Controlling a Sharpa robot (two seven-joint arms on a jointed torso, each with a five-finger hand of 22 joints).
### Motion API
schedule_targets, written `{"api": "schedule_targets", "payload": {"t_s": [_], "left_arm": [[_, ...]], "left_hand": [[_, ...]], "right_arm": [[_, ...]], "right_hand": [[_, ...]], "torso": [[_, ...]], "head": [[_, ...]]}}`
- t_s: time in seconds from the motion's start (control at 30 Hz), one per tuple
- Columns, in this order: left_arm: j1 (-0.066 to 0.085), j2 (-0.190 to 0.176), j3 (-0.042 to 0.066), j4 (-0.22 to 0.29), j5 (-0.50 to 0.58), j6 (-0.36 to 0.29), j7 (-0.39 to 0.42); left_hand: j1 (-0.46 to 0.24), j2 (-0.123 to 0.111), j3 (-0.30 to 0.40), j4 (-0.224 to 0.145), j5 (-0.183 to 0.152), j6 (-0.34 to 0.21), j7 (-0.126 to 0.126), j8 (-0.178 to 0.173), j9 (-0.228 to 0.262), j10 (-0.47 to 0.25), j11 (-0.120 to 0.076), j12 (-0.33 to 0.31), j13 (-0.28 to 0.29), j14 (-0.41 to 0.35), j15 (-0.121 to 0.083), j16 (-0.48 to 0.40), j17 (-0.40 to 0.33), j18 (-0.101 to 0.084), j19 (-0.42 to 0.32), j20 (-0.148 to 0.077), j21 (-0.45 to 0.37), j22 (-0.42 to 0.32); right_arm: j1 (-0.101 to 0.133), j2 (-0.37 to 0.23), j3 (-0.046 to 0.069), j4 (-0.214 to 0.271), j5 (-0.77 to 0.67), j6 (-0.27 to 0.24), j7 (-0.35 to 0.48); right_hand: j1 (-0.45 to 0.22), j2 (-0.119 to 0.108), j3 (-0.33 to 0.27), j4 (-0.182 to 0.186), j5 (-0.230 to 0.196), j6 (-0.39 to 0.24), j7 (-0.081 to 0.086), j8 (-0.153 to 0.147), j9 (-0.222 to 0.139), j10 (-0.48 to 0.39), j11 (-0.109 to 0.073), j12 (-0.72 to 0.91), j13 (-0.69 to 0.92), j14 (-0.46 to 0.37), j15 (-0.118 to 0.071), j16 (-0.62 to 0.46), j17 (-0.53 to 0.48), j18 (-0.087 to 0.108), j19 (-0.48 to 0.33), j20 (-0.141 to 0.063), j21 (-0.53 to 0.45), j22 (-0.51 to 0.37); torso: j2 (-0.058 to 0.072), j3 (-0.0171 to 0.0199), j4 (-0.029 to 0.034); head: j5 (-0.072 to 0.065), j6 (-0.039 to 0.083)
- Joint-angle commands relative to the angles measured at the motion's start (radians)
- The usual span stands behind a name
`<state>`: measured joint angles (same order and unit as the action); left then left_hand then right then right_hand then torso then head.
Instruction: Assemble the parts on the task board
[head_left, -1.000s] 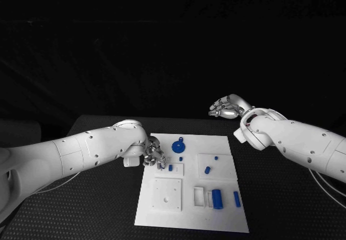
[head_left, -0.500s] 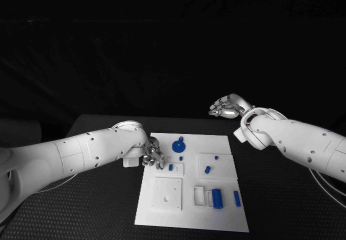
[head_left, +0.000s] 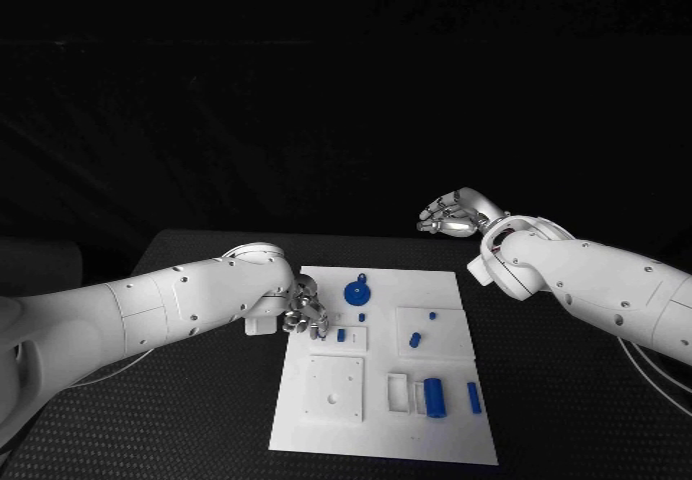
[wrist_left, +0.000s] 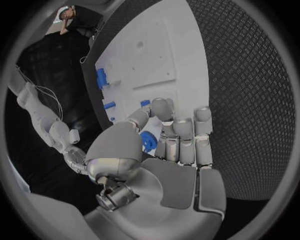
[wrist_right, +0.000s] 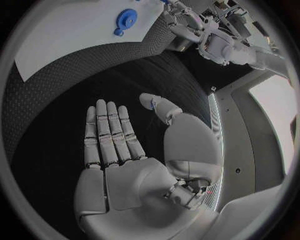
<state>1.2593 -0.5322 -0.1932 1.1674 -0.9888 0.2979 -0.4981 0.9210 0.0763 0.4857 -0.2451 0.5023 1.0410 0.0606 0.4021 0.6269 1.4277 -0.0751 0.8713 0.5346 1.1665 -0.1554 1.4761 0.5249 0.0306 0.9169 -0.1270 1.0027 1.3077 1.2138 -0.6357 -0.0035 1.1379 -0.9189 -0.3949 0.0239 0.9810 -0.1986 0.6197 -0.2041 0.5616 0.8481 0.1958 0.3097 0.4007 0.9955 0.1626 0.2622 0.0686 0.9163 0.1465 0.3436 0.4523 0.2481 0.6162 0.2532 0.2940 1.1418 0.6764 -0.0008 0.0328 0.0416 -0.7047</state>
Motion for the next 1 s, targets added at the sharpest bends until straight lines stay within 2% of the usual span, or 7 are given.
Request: {"api": "schedule_targets", "payload": {"t_s": [0.03,0.43,0.67,1.0], "left_arm": [[-0.003,0.001,-0.002,0.002,0.014,0.017,0.004],[-0.003,-0.004,-0.003,0.005,0.018,0.012,0.006],[-0.003,-0.007,-0.003,-0.003,0.018,-0.011,0.008],[-0.003,-0.001,-0.003,-0.007,0.036,0.014,0.010]], "left_hand": [[-0.002,0.012,0.055,-0.047,0.006,0.035,-0.030,0.005,0.002,0.001,-0.006,0.003,-0.001,0.019,-0.025,0.006,0.001,0.000,0.003,-0.129,0.005,0.020],[-0.002,0.012,0.056,-0.047,0.005,0.035,-0.030,0.004,0.002,0.000,-0.006,0.004,-0.002,0.019,-0.025,0.005,0.001,0.000,0.003,-0.130,0.005,0.020],[-0.002,0.012,0.056,-0.047,0.005,0.035,-0.030,0.004,0.003,0.000,-0.006,0.004,-0.003,0.019,-0.025,0.005,0.001,0.000,0.004,-0.130,0.005,0.020],[-0.001,0.012,0.058,-0.048,0.004,0.035,-0.031,0.004,0.004,0.000,-0.007,0.005,-0.004,0.019,-0.026,0.006,0.001,0.000,0.004,-0.130,0.006,0.019]], "right_arm": [[0.000,0.001,0.000,0.001,-0.001,0.011,0.006],[0.000,0.000,0.000,0.001,-0.001,0.010,0.006],[0.000,0.000,0.000,0.000,-0.001,0.010,0.006],[-0.001,0.002,0.000,-0.001,-0.001,0.010,0.007]], "right_hand": [[0.007,0.000,-0.001,0.003,0.003,-0.009,-0.001,0.003,-0.001,0.005,0.003,-0.007,0.000,-0.006,0.001,-0.003,-0.001,0.005,-0.005,0.002,-0.006,0.001],[0.007,0.001,-0.001,0.003,0.004,-0.009,-0.001,0.003,-0.001,0.005,0.003,-0.007,0.000,-0.006,0.001,-0.003,-0.001,0.005,-0.005,0.002,-0.006,0.002],[0.007,0.001,-0.001,0.003,0.004,-0.009,-0.001,0.003,-0.001,0.005,0.003,-0.007,0.000,-0.006,0.001,-0.003,-0.001,0.005,-0.005,0.002,-0.007,0.002],[0.007,0.001,-0.001,0.003,0.004,-0.009,-0.001,0.004,-0.002,0.005,0.003,-0.007,0.000,-0.006,0.001,-0.003,-0.001,0.005,-0.005,0.002,-0.007,0.002]], "torso": [[0.000,-0.0001,-0.0003],[0.000,0.0002,0.0001],[0.000,-0.0001,-0.0003],[0.000,-0.0004,0.0002]], "head": [[0.000,0.000],[0.001,0.000],[0.002,0.003],[0.001,0.001]]}}
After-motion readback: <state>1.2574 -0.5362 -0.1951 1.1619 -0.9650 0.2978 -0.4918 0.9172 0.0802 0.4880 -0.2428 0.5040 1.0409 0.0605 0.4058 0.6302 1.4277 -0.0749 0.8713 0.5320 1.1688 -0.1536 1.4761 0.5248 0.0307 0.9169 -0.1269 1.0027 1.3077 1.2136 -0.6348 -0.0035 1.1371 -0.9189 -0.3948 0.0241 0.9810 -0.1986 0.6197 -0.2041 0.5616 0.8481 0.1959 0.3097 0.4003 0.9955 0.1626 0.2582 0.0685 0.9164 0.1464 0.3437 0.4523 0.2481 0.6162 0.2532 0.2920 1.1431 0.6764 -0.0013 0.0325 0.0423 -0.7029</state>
